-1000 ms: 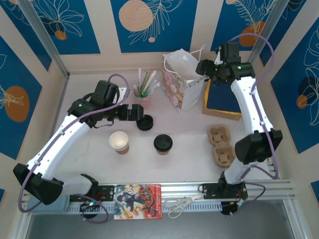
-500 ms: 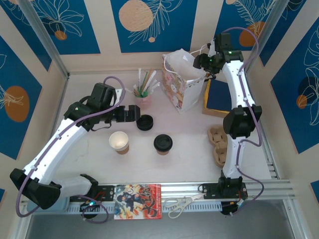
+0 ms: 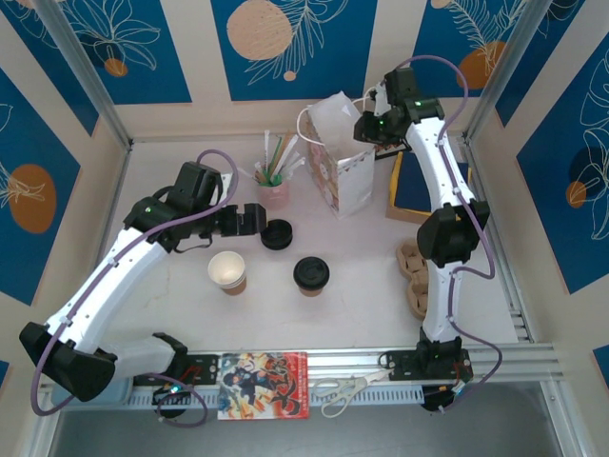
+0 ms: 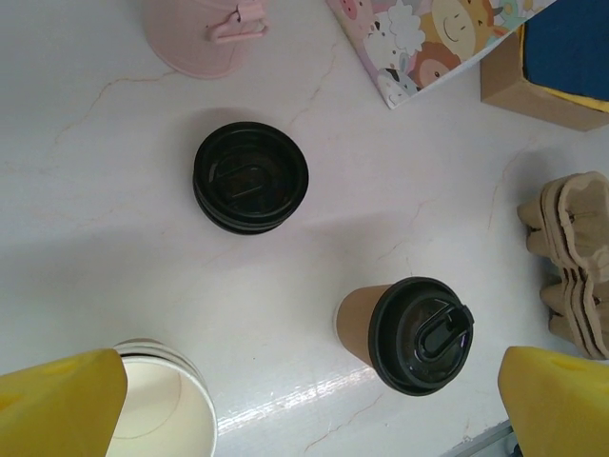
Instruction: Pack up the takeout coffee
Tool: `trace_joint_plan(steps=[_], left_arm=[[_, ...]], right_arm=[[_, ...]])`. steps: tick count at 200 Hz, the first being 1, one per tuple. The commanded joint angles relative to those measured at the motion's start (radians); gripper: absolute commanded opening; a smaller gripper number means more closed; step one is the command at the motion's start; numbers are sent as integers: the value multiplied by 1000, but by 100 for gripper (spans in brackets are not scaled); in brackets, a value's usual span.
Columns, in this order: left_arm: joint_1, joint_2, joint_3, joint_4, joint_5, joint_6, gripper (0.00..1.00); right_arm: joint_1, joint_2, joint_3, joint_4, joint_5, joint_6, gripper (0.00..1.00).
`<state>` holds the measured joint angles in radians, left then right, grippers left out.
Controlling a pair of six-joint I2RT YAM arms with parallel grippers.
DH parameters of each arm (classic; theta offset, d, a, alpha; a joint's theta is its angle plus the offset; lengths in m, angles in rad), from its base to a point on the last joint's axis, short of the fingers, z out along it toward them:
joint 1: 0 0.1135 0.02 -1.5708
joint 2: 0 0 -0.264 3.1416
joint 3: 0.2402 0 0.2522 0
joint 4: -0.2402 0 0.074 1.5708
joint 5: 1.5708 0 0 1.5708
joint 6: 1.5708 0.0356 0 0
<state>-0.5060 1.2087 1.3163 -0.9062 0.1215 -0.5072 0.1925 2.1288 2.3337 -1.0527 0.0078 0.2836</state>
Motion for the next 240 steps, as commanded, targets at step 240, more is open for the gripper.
trace_joint_plan(steps=[240], left_arm=[[21, -18, -33, 4, 116, 29, 100]], right_arm=[[128, -653, -775, 44, 43, 147, 21]])
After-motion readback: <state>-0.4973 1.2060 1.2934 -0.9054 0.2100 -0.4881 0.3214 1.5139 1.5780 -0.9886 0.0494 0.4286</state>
